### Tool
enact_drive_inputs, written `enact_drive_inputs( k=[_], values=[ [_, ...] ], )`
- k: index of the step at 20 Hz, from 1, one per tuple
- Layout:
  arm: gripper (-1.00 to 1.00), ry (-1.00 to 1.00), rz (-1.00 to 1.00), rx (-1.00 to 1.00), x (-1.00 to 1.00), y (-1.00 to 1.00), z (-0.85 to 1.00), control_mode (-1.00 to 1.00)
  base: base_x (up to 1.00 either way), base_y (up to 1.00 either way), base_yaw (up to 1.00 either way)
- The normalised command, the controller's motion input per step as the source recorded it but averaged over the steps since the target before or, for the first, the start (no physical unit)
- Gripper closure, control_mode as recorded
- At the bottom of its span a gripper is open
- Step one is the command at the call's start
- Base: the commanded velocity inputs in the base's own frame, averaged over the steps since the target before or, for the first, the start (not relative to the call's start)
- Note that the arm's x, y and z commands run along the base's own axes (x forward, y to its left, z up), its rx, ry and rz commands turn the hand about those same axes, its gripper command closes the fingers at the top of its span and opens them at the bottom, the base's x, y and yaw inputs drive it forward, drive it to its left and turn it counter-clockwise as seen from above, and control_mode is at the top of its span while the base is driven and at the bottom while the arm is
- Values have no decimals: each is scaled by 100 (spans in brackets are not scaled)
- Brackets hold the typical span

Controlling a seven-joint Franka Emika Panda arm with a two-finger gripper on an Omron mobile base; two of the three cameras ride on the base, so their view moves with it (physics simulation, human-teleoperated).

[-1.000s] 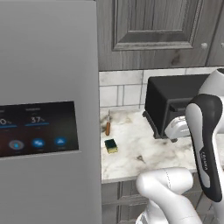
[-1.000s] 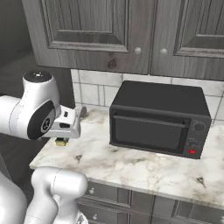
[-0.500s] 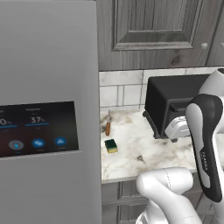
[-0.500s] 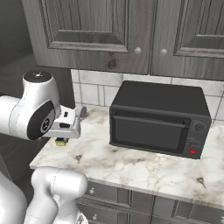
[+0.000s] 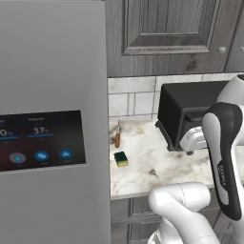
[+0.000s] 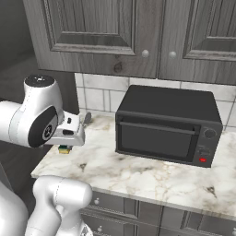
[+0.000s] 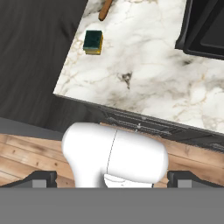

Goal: Place the sponge inside the microwave to prepare for sanitizing.

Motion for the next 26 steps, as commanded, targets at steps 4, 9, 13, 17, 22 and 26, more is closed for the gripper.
enact_drive_inputs(
  k=[4,9,13,17,22,26],
  values=[
    [-100,0,0,0,0,0,0,-100,0,0,0],
    [-100,0,0,0,0,0,0,-100,0,0,0],
    [-100,0,0,1,5,7,-5,-100,0,0,0],
    [-100,-2,2,1,38,24,-14,-100,0,0,0],
    [-100,-4,13,4,44,29,-19,-100,0,0,0],
    [-100,-6,30,6,33,26,-34,-100,0,0,0]
  ],
)
